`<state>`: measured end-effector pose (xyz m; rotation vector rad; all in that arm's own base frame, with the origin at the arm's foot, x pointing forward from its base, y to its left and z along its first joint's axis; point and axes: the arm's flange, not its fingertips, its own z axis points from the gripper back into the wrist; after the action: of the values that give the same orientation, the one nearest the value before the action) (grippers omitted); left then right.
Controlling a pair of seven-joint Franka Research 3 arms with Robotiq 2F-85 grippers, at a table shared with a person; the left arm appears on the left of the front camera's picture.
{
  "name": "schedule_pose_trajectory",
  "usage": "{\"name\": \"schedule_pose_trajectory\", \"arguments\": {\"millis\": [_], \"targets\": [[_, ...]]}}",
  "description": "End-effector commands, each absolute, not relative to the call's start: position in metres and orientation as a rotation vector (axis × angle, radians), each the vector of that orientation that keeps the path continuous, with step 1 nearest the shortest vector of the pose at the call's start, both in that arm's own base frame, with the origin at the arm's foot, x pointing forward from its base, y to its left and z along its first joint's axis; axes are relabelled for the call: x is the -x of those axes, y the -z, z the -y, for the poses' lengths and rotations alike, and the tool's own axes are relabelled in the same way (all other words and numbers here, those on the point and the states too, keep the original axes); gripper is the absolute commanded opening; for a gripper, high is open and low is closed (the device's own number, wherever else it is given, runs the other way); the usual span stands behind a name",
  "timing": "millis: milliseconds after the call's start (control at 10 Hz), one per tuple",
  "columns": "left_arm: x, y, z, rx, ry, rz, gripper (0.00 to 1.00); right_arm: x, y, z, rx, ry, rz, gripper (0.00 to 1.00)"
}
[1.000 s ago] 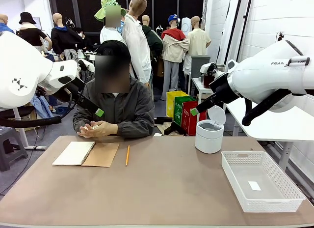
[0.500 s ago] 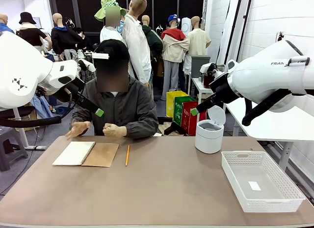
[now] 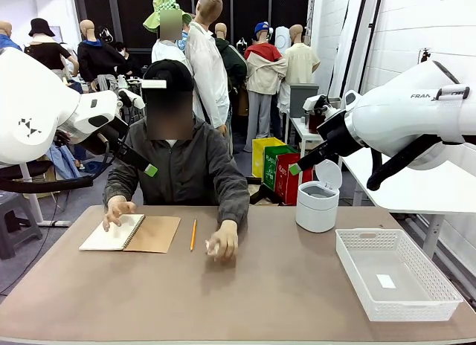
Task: Sort the paper based on its condition.
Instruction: If a person hands you a paper, place it in the Organizing basket , and if it's crumpled, put it in the Trash can.
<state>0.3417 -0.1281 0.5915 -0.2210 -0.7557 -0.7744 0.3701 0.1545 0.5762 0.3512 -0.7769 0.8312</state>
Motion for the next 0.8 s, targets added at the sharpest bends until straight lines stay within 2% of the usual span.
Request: {"name": "schedule_pose_trajectory", "arguments": {"millis": [0,700], "targets": [[-0.3424,-0.5936,0.1272,0.224,0.775,0.75,1.0,-0.3701,-0.5759,-0.155,-0.357,-0.833,0.777,1.0],[-0.3424,-0.5936,0.1272,0.224,0.775,0.75,1.0,-0.3701,-0.5759,-0.155,-0.357,-0.833,0.777,1.0]]}}
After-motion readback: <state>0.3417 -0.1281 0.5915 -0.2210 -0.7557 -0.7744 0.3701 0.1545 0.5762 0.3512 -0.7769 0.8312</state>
